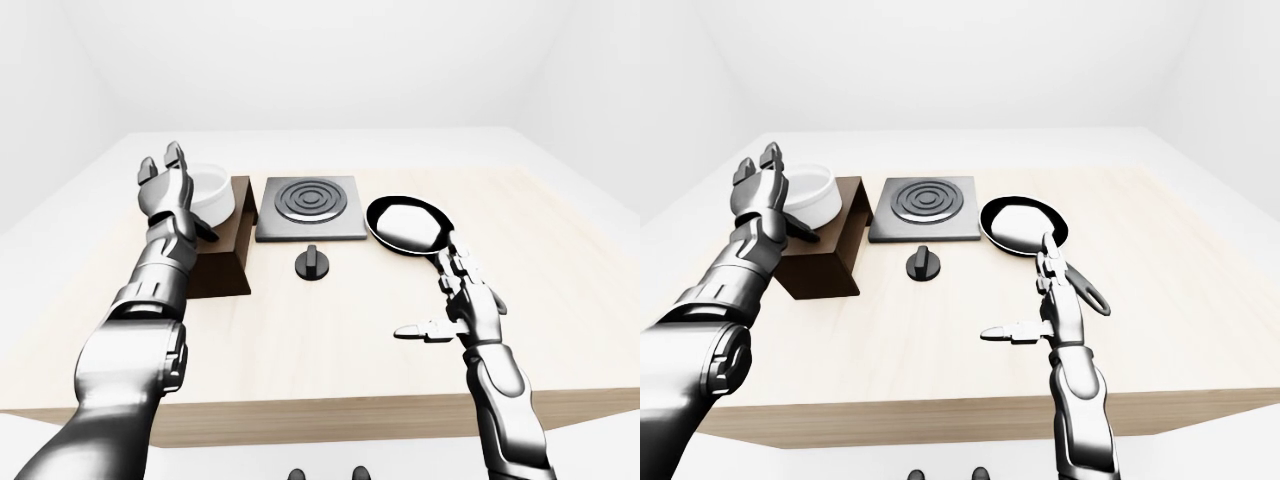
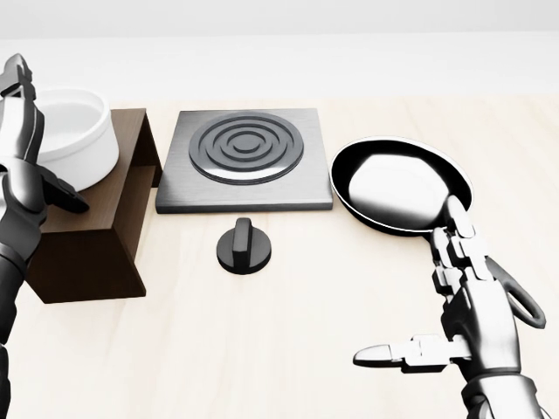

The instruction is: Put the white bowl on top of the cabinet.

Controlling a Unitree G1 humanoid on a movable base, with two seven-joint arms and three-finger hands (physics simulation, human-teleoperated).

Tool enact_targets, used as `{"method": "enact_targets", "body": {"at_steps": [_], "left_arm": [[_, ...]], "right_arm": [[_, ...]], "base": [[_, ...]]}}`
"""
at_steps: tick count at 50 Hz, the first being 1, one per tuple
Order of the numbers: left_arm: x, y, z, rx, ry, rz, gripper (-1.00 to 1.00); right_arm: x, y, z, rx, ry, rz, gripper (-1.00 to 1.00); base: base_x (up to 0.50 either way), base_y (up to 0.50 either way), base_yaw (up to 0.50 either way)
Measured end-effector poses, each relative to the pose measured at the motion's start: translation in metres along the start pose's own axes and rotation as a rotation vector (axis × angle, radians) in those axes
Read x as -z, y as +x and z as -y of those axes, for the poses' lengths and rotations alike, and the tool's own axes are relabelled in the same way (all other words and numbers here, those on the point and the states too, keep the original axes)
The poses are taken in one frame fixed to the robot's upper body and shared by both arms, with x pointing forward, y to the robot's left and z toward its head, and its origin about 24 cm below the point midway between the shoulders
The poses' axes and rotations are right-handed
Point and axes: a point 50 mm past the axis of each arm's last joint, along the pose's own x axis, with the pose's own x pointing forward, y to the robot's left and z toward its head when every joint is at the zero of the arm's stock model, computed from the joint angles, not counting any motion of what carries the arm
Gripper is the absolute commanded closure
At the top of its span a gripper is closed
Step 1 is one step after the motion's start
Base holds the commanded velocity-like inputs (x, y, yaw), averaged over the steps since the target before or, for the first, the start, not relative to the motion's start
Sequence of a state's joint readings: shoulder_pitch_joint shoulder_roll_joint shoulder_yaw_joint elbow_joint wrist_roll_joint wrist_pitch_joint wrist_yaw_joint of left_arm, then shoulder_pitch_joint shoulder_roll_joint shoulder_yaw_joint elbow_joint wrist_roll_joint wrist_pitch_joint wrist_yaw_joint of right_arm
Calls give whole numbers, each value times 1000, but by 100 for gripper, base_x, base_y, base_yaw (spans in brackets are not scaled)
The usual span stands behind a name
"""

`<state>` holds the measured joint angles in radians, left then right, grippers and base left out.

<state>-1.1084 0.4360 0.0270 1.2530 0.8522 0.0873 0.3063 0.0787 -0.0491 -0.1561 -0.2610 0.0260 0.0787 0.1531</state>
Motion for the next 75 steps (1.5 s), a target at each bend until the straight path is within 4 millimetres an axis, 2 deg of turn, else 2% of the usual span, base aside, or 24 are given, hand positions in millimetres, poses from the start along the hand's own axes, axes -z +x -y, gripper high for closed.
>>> {"method": "enact_targets", "body": {"at_steps": [27, 49, 57, 64, 75], "left_arm": [[-4, -2, -2, -6, 3, 45, -100], [-25, -18, -27, -52, 53, 227, -100], [-34, -32, -36, -67, 96, 292, -100], [-43, -52, -45, -84, 150, 352, -100], [-62, -104, -67, -143, 184, 455, -100]], "right_arm": [[1, 1, -1, 0, -3, -4, -100], [3, 2, -2, -6, -6, -9, -100], [3, 3, -2, -3, -9, -8, -100], [4, 3, -2, -1, -11, -7, -100], [3, 2, -1, 2, -12, -4, -100]], "base": [[0, 0, 0], [0, 0, 0], [0, 0, 0], [0, 0, 0], [0, 0, 0]]}}
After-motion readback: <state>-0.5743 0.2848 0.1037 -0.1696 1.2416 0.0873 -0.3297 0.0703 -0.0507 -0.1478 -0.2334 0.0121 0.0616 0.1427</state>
